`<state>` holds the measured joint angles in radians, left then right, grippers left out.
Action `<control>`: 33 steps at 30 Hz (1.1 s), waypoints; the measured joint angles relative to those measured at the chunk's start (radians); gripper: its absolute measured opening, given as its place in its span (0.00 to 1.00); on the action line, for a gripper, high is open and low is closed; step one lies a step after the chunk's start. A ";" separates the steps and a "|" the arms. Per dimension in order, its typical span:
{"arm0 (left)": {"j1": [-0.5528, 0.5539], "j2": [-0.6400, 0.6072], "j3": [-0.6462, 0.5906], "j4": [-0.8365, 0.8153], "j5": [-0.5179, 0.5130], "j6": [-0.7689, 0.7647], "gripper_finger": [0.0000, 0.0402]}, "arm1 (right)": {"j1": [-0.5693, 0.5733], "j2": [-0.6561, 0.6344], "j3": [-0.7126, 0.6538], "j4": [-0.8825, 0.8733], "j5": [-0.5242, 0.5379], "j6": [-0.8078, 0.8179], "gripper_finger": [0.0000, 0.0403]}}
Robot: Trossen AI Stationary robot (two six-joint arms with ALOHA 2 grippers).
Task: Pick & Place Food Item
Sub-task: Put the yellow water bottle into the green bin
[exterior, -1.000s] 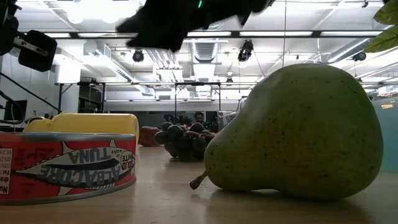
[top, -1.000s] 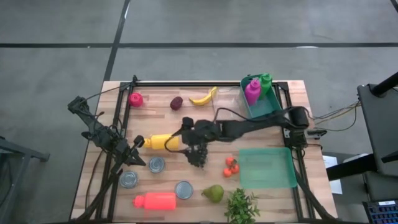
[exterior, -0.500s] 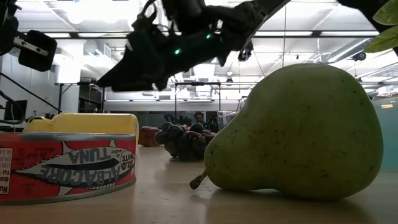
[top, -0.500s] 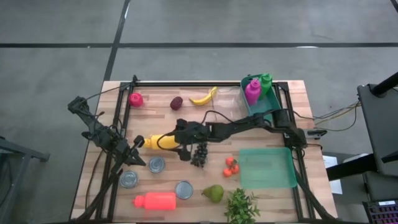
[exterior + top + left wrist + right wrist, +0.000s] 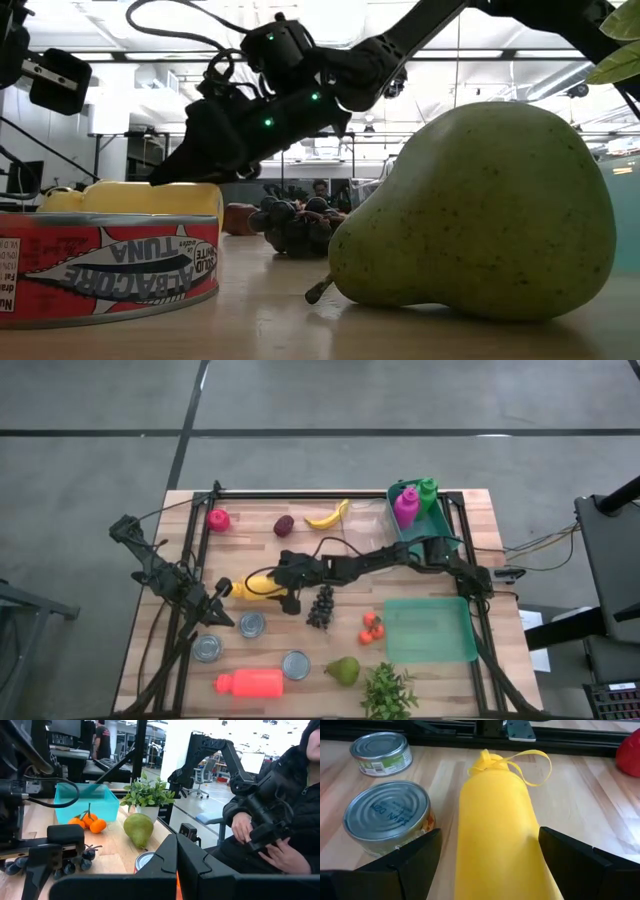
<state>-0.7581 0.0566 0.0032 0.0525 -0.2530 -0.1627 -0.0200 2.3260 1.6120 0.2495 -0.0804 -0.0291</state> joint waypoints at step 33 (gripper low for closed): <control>0.000 0.000 0.000 0.000 0.000 0.000 0.00 | 0.030 -0.105 0.001 -0.474 0.001 0.175 0.82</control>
<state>-0.7579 0.0563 0.0032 0.0527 -0.2527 -0.1625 0.0101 2.2211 1.6127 -0.2247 -0.0795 0.1454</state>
